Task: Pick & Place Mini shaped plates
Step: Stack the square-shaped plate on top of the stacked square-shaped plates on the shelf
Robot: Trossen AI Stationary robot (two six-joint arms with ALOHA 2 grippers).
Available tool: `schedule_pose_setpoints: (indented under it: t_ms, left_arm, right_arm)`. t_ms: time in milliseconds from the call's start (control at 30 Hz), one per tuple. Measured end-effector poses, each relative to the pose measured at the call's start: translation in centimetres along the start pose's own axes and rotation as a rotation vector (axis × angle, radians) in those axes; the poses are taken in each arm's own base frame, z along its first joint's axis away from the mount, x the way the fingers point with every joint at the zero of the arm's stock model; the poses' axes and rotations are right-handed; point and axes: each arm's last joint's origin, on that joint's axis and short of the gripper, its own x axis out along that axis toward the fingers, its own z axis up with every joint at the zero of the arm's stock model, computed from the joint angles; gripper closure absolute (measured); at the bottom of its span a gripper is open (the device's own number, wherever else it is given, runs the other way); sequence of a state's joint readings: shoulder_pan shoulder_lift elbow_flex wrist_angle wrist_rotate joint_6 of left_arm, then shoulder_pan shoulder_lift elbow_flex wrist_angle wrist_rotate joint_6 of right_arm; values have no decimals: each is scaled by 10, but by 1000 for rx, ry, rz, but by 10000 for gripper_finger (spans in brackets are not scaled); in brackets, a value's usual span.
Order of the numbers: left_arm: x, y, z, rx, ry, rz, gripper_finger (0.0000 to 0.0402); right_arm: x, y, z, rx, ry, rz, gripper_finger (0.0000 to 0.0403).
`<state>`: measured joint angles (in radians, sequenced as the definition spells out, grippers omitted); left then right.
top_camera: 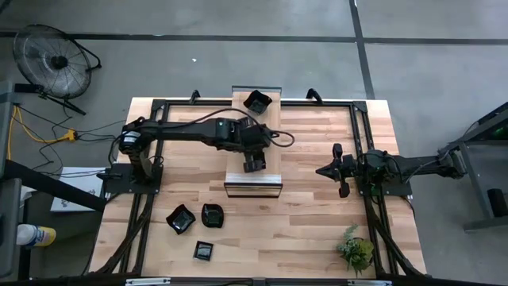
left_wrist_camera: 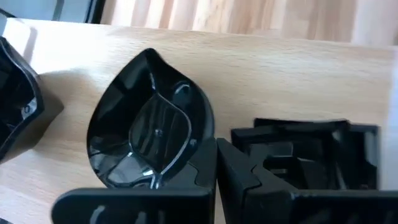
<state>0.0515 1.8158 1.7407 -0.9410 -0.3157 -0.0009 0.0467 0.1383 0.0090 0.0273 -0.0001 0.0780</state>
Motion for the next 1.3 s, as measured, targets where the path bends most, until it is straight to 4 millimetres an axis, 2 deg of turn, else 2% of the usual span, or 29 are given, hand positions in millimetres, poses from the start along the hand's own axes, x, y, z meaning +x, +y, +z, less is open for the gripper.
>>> schedule_pose_setpoints:
  t_ms: [200,1300]
  left_arm:
    - [-2,-2,0,32,-4,-92,401]
    - [-3,-2,0,86,-8,-102,401]
  right_arm:
    - [0,0,0,0,0,0,398]
    - [0,0,0,0,0,0,398]
